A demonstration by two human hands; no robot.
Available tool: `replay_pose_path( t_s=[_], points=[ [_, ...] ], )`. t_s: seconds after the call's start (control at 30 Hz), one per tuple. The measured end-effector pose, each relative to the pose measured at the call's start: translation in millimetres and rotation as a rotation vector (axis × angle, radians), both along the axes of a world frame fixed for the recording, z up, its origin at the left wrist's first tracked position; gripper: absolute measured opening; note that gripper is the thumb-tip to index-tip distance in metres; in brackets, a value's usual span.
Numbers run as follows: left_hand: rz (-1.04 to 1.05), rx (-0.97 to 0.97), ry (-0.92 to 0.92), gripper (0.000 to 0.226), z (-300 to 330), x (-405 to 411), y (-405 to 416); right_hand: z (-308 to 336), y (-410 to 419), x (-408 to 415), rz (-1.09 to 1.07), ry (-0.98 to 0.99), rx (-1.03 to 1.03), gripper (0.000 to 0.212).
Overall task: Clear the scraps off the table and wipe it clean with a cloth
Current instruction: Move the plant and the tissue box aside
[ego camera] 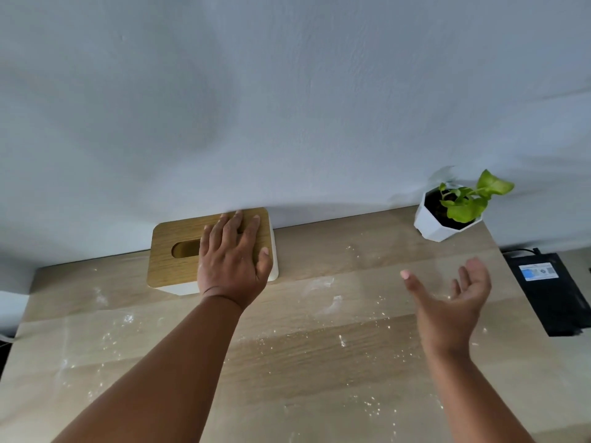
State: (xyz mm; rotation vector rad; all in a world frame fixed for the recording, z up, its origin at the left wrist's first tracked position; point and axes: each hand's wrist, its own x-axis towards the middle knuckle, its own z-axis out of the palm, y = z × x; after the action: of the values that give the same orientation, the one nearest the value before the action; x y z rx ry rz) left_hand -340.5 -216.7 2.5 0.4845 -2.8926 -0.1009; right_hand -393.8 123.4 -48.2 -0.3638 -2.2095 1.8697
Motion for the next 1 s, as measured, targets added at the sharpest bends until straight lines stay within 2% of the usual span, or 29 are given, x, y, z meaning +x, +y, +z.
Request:
replay_pose_path(
  t_s=[0.23, 0.37, 0.43, 0.63, 0.73, 1.0],
  points=[
    [-0.010, 0.088, -0.028, 0.065, 8.5, 0.4, 1.1, 12.3, -69.7, 54.8, 0.260, -0.042, -0.077, 0.094],
    [-0.078, 0.273, -0.077, 0.069, 22.5, 4.8, -6.1, 28.8, -113.9, 70.5, 0.378, -0.068, -0.056, 0.089],
    [-0.107, 0.353, -0.024, 0.067, 31.3, 13.9, -17.7, 36.6, -133.9, 72.5, 0.445, -0.090, -0.014, 0.088],
    [0.009, 0.357, 0.250, 0.064, 31.0, 69.9, -72.1, 50.2, -180.4, 67.5, 0.619, -0.175, 0.111, 0.095],
    [0.110, 0.529, 0.320, 0.074, 19.6, 95.0, -91.3, 51.1, -194.4, 64.2, 0.637, -0.178, 0.151, 0.097],
    [0.259, 1.029, 0.226, 0.116, -3.2, 114.4, -102.3, 48.5, -216.4, 61.5, 0.677, -0.235, 0.210, 0.111]
  ],
)
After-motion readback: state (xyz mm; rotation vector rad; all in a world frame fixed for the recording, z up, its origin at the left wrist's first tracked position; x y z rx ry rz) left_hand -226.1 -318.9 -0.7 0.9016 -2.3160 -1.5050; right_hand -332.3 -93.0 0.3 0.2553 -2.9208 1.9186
